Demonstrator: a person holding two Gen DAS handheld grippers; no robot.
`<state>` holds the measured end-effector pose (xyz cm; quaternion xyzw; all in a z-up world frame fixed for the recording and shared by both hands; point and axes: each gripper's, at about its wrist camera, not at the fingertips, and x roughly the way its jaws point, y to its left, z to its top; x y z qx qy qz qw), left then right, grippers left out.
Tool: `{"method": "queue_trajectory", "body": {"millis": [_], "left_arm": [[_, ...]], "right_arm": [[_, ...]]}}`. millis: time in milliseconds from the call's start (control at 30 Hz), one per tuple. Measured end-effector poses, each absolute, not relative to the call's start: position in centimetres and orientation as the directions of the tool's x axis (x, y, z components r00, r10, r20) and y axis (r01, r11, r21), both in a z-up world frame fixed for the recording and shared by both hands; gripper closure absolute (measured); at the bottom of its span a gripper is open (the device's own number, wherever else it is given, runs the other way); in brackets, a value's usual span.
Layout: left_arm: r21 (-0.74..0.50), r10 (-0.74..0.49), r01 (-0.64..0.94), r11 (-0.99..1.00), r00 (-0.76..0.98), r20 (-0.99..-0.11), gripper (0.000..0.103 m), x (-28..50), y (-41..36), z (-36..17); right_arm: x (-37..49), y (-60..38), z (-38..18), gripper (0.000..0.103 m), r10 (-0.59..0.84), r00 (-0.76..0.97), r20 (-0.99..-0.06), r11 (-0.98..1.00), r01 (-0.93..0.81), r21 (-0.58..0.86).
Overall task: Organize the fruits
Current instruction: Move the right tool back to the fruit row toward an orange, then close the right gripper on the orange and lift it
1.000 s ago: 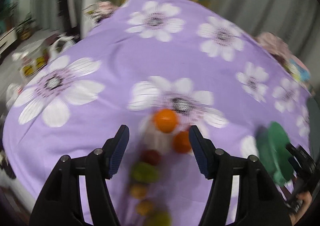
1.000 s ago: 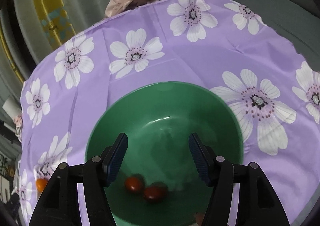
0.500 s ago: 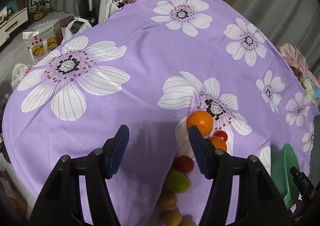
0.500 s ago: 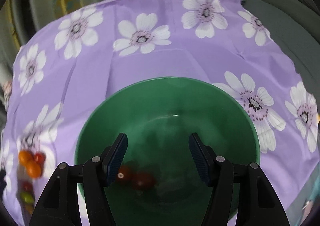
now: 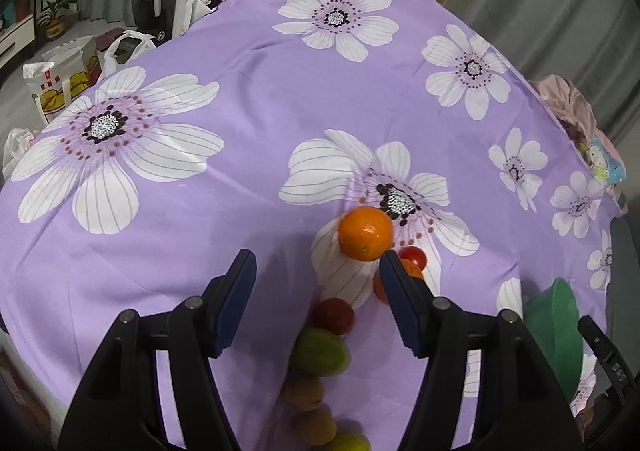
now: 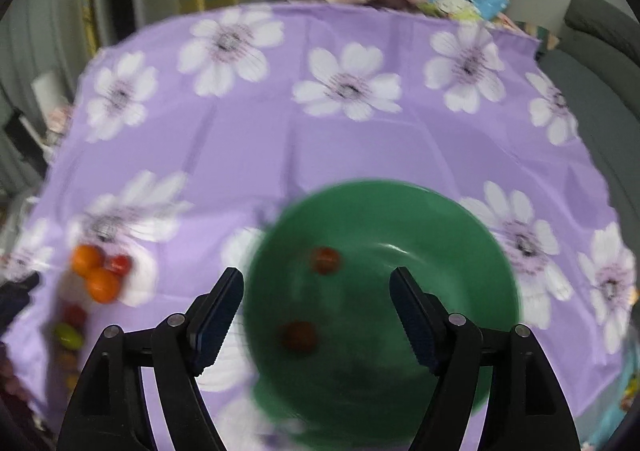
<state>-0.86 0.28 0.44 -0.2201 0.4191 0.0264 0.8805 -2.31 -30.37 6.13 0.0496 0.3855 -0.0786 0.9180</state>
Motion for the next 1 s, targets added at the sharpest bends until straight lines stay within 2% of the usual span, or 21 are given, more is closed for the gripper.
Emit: {"method": "queue_trajectory", "body": {"millis": [133,200,300,367,433,533,600,700,733,867,1000], "left_arm": [[-0.393,-0.137,-0.266,0.880,0.651,-0.747,0.039,-0.8,1.1,0.1],[-0.391,-0.121,-0.290,0.874,0.649,-0.751,0.039,-0.8,1.4,-0.1],[-0.394,-0.112,-0.310,0.865,0.646,-0.755,0.039,-0.7,1.8,-0.3],[-0.401,-0.108,-0.323,0.857,0.648,-0.754,0.039,-0.7,2.3,-0.3],[-0.404,-0.096,-0.343,0.848,0.650,-0.754,0.039,-0.8,2.8,-0.3],[-0.413,-0.092,-0.359,0.837,0.651,-0.753,0.039,-0.8,3.1,-0.3],[-0.421,-0.101,-0.358,0.833,0.650,-0.753,0.039,-0.8,3.2,-0.3],[-0.425,-0.102,-0.364,0.829,0.648,-0.755,0.039,-0.8,3.3,-0.4],[-0.425,-0.104,-0.362,0.830,0.648,-0.754,0.039,-0.8,3.2,-0.4],[-0.423,-0.110,-0.347,0.837,0.651,-0.751,0.039,-0.9,2.9,-0.3],[-0.417,-0.112,-0.326,0.848,0.659,-0.744,0.039,-0.9,2.4,0.0]], "right_arm": [[-1.5,-26.3,6.2,0.027,0.132,0.710,-0.692,0.982,0.003,0.191],[-0.2,-23.4,5.0,0.028,0.230,0.648,-0.726,0.968,-0.074,0.240],[2.5,-19.6,2.3,0.031,0.297,0.542,-0.786,0.953,-0.113,0.282],[4.1,-17.8,0.7,0.042,0.283,0.523,-0.804,0.957,-0.104,0.269],[5.1,-16.3,-0.5,0.045,0.257,0.507,-0.823,0.966,-0.112,0.233],[6.2,-14.2,-1.5,0.046,0.244,0.498,-0.832,0.969,-0.164,0.186],[6.5,-13.4,-2.2,0.046,0.182,0.505,-0.844,0.981,-0.150,0.122],[6.5,-12.6,-2.8,0.053,0.266,0.481,-0.835,0.961,-0.202,0.189],[6.4,-12.5,-2.8,0.060,0.278,0.476,-0.834,0.957,-0.216,0.195],[5.8,-12.9,-2.4,0.061,0.244,0.498,-0.832,0.966,-0.202,0.162],[5.0,-15.2,-1.7,0.062,0.318,0.462,-0.828,0.948,-0.166,0.271]]}}
